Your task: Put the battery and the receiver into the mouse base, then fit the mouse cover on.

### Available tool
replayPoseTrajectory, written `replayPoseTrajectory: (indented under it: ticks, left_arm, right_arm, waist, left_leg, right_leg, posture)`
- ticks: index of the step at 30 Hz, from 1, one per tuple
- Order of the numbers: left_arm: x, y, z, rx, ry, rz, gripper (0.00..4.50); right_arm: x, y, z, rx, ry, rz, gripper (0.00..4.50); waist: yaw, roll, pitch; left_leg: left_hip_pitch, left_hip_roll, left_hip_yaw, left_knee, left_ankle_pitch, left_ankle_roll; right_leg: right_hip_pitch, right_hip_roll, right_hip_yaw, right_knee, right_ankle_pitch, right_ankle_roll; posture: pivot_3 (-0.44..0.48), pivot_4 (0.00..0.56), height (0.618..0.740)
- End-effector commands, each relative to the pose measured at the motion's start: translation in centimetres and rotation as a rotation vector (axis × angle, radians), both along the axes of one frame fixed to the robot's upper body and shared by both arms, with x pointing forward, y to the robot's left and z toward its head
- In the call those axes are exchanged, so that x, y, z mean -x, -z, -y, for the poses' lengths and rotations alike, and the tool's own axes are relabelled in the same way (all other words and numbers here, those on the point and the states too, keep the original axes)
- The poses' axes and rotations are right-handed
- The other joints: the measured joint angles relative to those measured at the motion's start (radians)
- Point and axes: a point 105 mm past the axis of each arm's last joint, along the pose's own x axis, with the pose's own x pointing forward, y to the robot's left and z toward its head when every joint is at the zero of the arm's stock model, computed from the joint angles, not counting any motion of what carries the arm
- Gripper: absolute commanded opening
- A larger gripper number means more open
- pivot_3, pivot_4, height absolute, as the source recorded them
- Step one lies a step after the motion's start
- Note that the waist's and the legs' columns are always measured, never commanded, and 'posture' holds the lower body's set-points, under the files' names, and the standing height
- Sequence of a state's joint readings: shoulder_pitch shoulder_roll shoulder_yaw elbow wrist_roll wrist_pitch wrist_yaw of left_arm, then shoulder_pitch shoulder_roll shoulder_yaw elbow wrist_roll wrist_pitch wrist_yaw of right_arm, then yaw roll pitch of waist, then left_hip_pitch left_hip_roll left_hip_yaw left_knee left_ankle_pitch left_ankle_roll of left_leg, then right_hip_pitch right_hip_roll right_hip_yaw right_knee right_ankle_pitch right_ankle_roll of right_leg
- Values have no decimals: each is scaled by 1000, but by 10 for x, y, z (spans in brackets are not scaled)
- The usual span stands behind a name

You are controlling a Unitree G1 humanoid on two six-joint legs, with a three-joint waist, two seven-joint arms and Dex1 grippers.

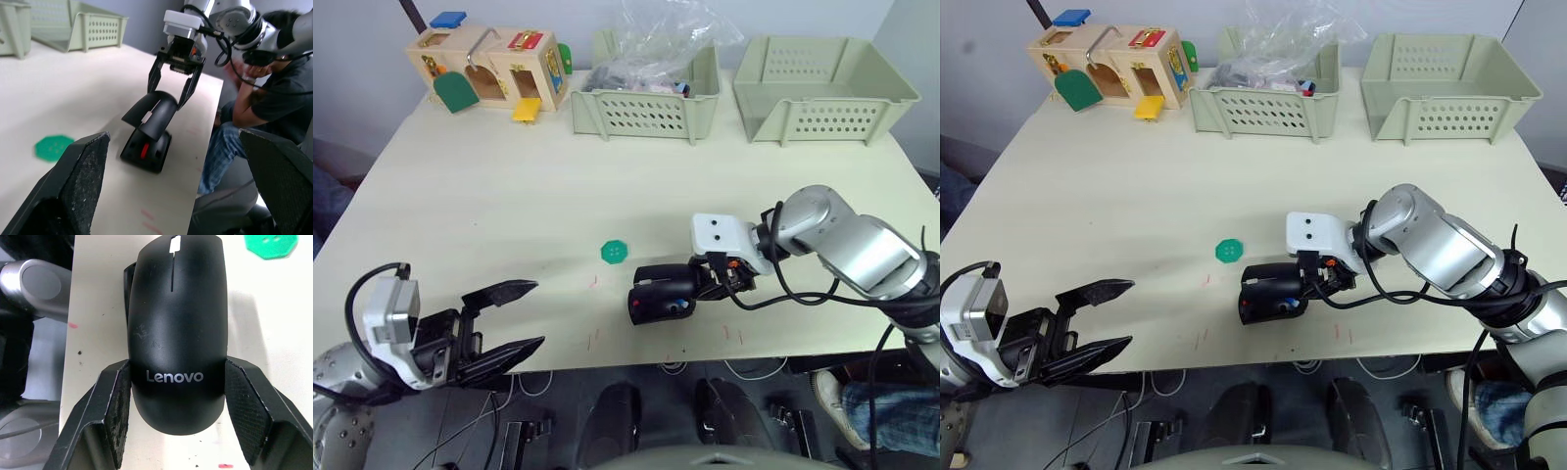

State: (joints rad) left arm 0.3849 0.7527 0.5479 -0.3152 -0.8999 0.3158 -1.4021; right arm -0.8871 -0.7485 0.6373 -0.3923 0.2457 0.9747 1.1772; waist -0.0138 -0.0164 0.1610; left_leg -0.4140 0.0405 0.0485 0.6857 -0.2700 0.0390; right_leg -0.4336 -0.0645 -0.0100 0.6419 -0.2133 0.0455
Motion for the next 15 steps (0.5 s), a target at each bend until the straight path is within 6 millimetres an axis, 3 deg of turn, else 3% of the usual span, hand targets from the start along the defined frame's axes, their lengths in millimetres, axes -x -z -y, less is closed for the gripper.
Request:
replayPoseTrajectory:
  ticks: [1,15]
  left_arm:
    - [5,-1,-6,-31,-18,31,4500]
    - [13,4,-8,-41,-26,4,4500]
  right_arm:
    - [5,-2,-8,3,-45,12,2233]
    - [-2,11,-12,39,-57,-7,2233]
  waist:
    - [0,0,0]
    - [0,0,0]
  left_leg:
    - [0,0,0,0,0,0]
    - [0,0,0,0,0,0]
  right_leg:
    - [0,0,0,0,0,0]
    - [0,0,0,0,0,0]
  posture:
    - [0,150,740]
    - [0,150,740]
